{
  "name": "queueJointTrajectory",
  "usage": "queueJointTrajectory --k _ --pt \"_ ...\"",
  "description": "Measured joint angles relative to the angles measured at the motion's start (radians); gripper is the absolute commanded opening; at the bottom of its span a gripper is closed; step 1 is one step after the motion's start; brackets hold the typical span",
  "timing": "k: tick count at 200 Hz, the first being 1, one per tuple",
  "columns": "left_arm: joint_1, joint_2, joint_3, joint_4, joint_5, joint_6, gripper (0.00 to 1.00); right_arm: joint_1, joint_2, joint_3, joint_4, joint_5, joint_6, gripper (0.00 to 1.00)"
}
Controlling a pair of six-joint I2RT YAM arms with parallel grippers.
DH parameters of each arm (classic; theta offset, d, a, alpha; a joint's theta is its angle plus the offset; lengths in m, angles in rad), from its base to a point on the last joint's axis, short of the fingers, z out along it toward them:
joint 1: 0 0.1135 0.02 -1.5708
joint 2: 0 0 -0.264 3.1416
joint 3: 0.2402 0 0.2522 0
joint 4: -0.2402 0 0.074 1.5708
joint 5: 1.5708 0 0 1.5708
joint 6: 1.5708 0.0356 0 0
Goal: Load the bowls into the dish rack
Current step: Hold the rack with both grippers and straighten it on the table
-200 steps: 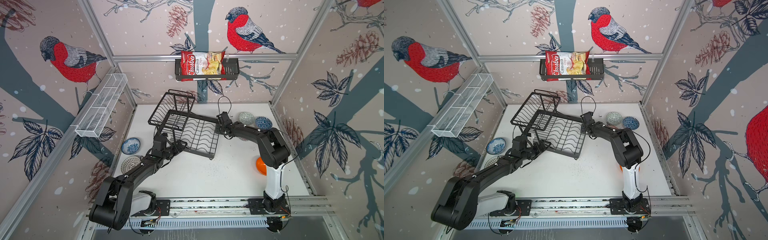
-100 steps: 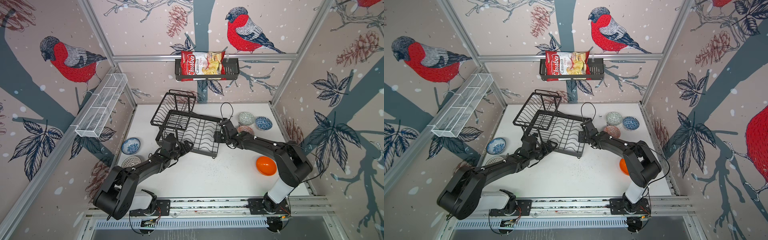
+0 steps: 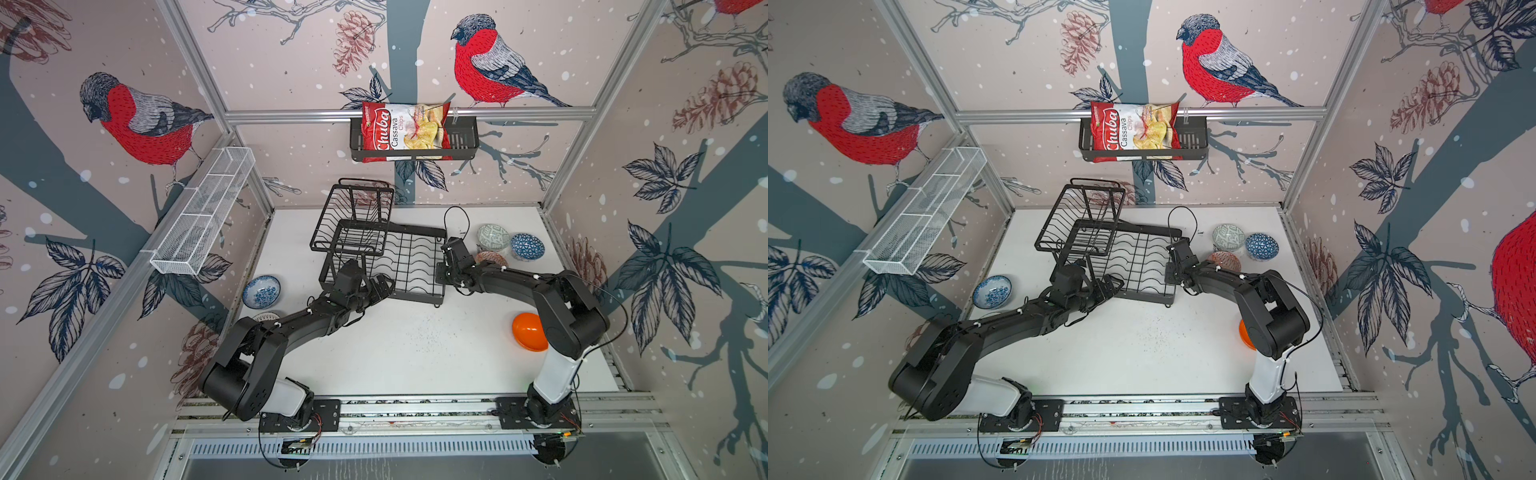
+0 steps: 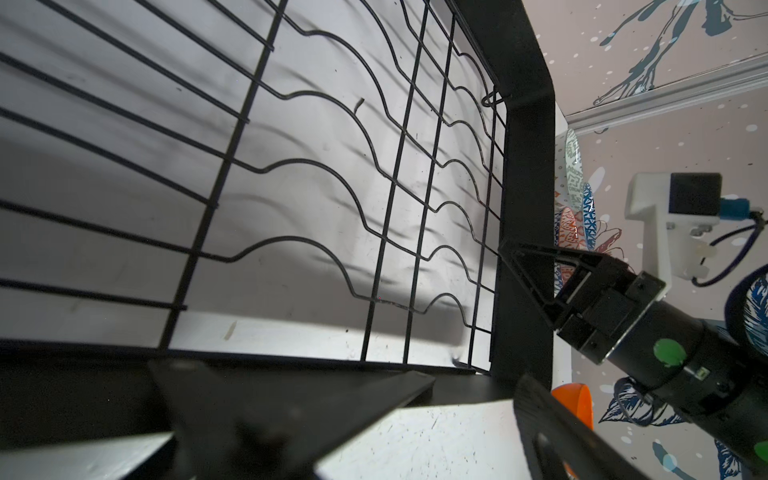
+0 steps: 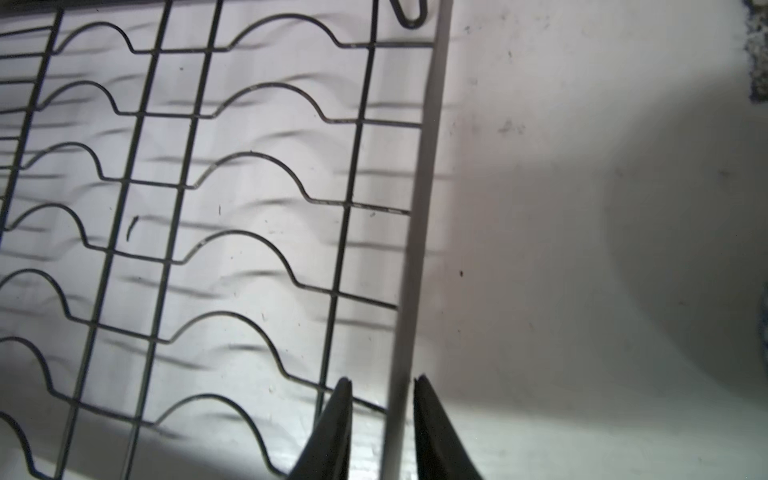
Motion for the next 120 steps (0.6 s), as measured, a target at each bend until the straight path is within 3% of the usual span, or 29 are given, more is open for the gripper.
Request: queueJointTrajectory --k 31,77,96,120 --pt "0.0 0.041 0.061 -0.041 -0.023 0.021 0.98 -0.023 0.078 0.1 -0.016 0.001 0.019 0.11" --pt "0.023 0.15 0.211 -0.149 -0.056 0.061 0.98 -0.035 0.187 0.259 -0.076 0.042 -0.027 0.09" --pt "0.039 0.197 0.257 -0.17 -0.055 0.07 0.98 -0.036 0.208 0.283 -0.072 0.061 -0.023 0.14" --pt "0.043 0.232 0.261 -0.174 -0.04 0.066 0.98 -0.036 0.206 0.265 -0.008 0.06 -0.003 0.32"
